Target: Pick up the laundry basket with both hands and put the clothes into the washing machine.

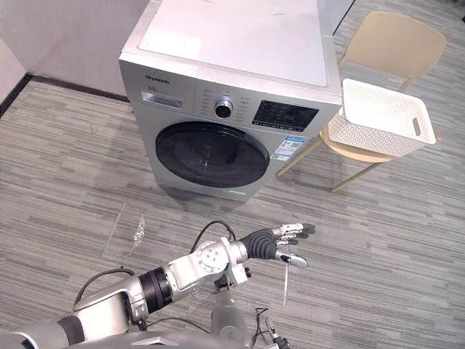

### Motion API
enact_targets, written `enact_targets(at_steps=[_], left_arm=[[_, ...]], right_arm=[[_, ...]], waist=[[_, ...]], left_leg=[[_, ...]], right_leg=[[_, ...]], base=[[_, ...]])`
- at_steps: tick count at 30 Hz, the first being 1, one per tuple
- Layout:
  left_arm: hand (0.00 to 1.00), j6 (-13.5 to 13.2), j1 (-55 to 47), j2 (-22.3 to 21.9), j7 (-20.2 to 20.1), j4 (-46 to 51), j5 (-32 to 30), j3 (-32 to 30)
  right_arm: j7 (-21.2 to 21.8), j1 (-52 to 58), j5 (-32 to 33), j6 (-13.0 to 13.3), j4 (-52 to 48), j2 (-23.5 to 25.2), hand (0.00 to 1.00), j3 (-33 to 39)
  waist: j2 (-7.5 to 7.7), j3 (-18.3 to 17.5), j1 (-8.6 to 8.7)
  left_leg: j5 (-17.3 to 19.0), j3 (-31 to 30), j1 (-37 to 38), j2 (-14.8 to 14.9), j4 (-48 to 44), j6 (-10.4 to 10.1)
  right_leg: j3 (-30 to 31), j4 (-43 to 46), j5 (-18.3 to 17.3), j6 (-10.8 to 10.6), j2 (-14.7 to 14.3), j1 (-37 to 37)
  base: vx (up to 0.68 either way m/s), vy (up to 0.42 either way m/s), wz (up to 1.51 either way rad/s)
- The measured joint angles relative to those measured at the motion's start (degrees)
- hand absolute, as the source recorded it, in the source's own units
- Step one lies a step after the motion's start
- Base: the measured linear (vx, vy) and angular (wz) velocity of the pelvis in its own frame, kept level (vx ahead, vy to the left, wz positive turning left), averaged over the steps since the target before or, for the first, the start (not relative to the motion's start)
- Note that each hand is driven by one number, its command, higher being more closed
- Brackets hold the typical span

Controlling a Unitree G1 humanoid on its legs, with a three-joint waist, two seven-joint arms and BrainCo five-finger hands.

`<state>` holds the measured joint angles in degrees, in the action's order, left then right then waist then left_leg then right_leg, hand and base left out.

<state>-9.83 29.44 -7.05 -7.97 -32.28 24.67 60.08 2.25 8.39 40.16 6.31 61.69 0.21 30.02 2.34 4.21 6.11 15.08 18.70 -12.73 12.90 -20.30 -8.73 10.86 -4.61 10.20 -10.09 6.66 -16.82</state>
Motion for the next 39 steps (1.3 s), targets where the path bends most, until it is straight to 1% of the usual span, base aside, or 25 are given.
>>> enact_targets(at_steps=[2, 4, 5, 6, 8, 9, 10, 12, 13, 19, 21, 24, 29, 33, 36, 38, 39], left_arm=[[0.00, 0.0, -1.0, 1.4, -0.2, -1.9, -0.1, -2.2], [0.00, 0.1, -2.1, 2.8, -0.2, -6.1, -0.1, -6.9], [0.00, 0.2, -2.9, 4.1, 0.2, -9.1, -0.2, -10.7], [0.00, 0.3, -3.6, 4.9, 0.2, -10.2, -0.2, -12.5], [0.00, 1.0, -6.8, 9.3, 1.6, -12.7, -2.9, -19.0], [0.00, 1.1, -7.5, 10.1, 1.8, -13.0, -3.3, -20.3], [0.00, 1.3, -9.4, 12.0, 2.8, -13.3, -6.1, -24.0], [0.00, 1.4, -10.8, 13.0, 3.0, -13.3, -6.9, -25.7], [0.00, 1.4, -12.7, 14.2, 3.2, -13.0, -6.8, -27.3], [0.00, 1.4, -16.1, 14.9, 3.6, -12.1, -6.7, -27.9], [0.00, 1.4, -16.1, 14.7, 3.6, -12.1, -6.7, -27.9], [0.00, 1.4, -16.0, 14.4, 3.6, -12.0, -6.6, -27.8], [0.00, 1.4, -16.7, 14.3, 3.6, -12.1, -5.7, -27.8], [0.00, 1.4, -17.3, 14.3, 3.6, -12.3, -5.2, -28.1], [0.00, 1.6, -17.5, 13.9, 3.6, -14.0, -4.6, -30.1], [0.00, 1.7, -17.8, 13.4, 3.8, -16.6, -4.7, -34.0], [0.00, 1.7, -17.8, 13.2, 4.1, -20.1, -4.8, -37.6]], right_arm=[[0.0, -0.6, 0.0, -0.3, 0.1, -0.2, 0.00, 0.0], [0.0, -1.6, 0.0, -0.3, 0.1, -0.2, 0.00, -0.2], [0.0, -2.6, 0.0, -0.3, 0.4, -0.3, 0.00, -0.6], [0.0, -3.1, 0.0, -0.3, 0.5, -0.4, 0.00, -0.7], [0.1, -5.1, -0.1, -0.4, 2.1, -1.1, 0.00, -3.3], [0.0, -5.5, -0.1, -0.4, 2.3, -1.3, 0.00, -4.2], [0.0, -6.0, -0.2, -0.5, 2.7, -2.2, 0.00, -5.5], [0.0, -6.4, -0.2, -0.5, 3.0, -2.8, 0.00, -6.6], [0.1, -6.4, -0.2, -0.4, 3.4, -3.1, 0.00, -7.8], [0.2, -6.5, -0.3, -0.5, 4.5, -3.6, 0.00, -10.6], [0.2, -6.4, -1.9, -0.7, 4.7, -4.1, 0.00, -11.5], [0.2, -6.3, -2.3, -1.2, 4.8, -4.2, 0.00, -11.5], [0.2, -6.3, -2.7, -1.5, 6.4, -4.3, 0.00, -11.4], [0.2, -6.2, -4.3, -1.6, 6.8, -4.5, 0.00, -11.4], [0.2, -6.2, -4.5, -1.6, 6.9, -4.5, 0.00, -11.4], [0.2, -6.1, -4.5, -1.6, 6.9, -4.5, 0.00, -11.4], [0.2, -6.0, -4.5, -1.6, 6.9, -4.6, 0.00, -11.4]], waist=[[-0.58, 0.3, 0.13], [-0.83, 0.3, 0.05], [-0.94, 0.4, 0.03], [-1.01, 0.4, -0.01], [-1.47, 0.5, -0.55], [-1.50, 0.5, -0.94], [-1.95, 0.7, -1.71], [-2.07, 0.7, -2.06], [-2.08, 0.7, -2.81], [-2.14, 0.6, -3.19], [-2.58, 0.1, -3.10], [-2.68, -0.3, -2.81], [-2.59, -2.4, -2.92], [-2.58, -2.5, -3.02], [-2.60, -2.6, -3.04], [-2.61, -2.6, -3.00], [-2.58, -2.6, -3.00]], left_leg=[[-0.8, -0.5, 1.1, -0.5, 1.4, 0.0], [-1.7, -1.4, 1.2, -1.2, 2.4, 0.2], [-2.5, -2.0, 1.1, -1.8, 3.4, 0.2], [-2.9, -2.3, 1.0, -2.0, 3.8, 0.3], [-4.2, -3.4, 1.0, -2.7, 5.1, 0.4], [-4.6, -3.8, 1.0, -2.9, 5.6, 0.4], [-5.3, -5.7, 0.9, -3.2, 5.9, 0.5], [-5.7, -6.6, 1.1, -3.5, 6.4, 0.6], [-6.3, -7.6, 1.7, -4.0, 7.5, 0.7], [-7.0, -7.9, 2.6, -4.3, 9.3, 0.7], [-7.2, -7.9, 3.0, -4.3, 10.2, 0.7], [-7.5, -7.7, 4.4, -4.4, 11.0, 0.7], [-7.4, -7.7, 4.9, -4.6, 11.5, 0.7], [-7.6, -7.7, 4.9, -4.8, 11.5, 0.9], [-7.7, -7.8, 4.9, -5.0, 11.5, 1.0], [-7.7, -7.9, 4.9, -5.0, 11.6, 1.0], [-7.7, -8.0, 4.9, -5.0, 11.6, 1.0]], right_leg=[[-0.7, 0.0, 0.0, 0.0, 0.3, 1.0], [-1.6, 0.0, 0.0, 0.0, 0.9, 1.3], [-2.2, 0.0, 0.0, 0.0, 1.4, 1.3], [-2.4, 0.0, 0.0, 0.0, 1.5, 1.3], [-3.7, -0.1, -0.1, 0.0, 2.0, 1.3], [-4.0, -0.1, -0.1, 0.0, 2.1, 1.4], [-5.5, -0.1, -0.2, 0.0, 2.4, 2.1], [-6.7, -0.1, -0.4, 0.0, 2.7, 2.9], [-7.6, -0.1, -0.7, -0.2, 3.1, 3.7], [-8.2, 0.0, -1.3, -0.1, 3.3, 4.1], [-8.3, 0.0, -1.4, 0.0, 3.2, 4.1], [-8.4, 0.0, -1.4, 0.0, 3.1, 4.8], [-8.6, 0.0, -1.4, 0.0, 3.2, 5.1], [-8.7, -0.1, -1.4, 0.1, 3.4, 5.1], [-8.7, -0.1, -1.6, 0.6, 3.5, 5.1], [-8.6, -0.1, -1.7, 1.0, 3.5, 5.1], [-8.6, -0.1, -1.8, 1.2, 3.5, 5.1]], base=[[-0.04, -0.039, 0.22], [-0.08, -0.041, 0.28], [-0.09, -0.045, 0.26], [-0.10, -0.046, 0.29], [-0.10, -0.053, 0.28], [-0.07, -0.055, 0.48], [-0.05, -0.039, 0.45], [-0.04, -0.027, 0.43], [-0.04, -0.016, 0.35], [-0.01, -0.004, 0.07], [0.00, 0.000, 0.00], [0.02, -0.010, -0.02], [0.00, 0.000, 0.00], [-0.05, -0.014, 0.00], [-0.07, -0.028, -0.01], [-0.07, -0.033, -0.01], [-0.04, -0.021, 0.00]])
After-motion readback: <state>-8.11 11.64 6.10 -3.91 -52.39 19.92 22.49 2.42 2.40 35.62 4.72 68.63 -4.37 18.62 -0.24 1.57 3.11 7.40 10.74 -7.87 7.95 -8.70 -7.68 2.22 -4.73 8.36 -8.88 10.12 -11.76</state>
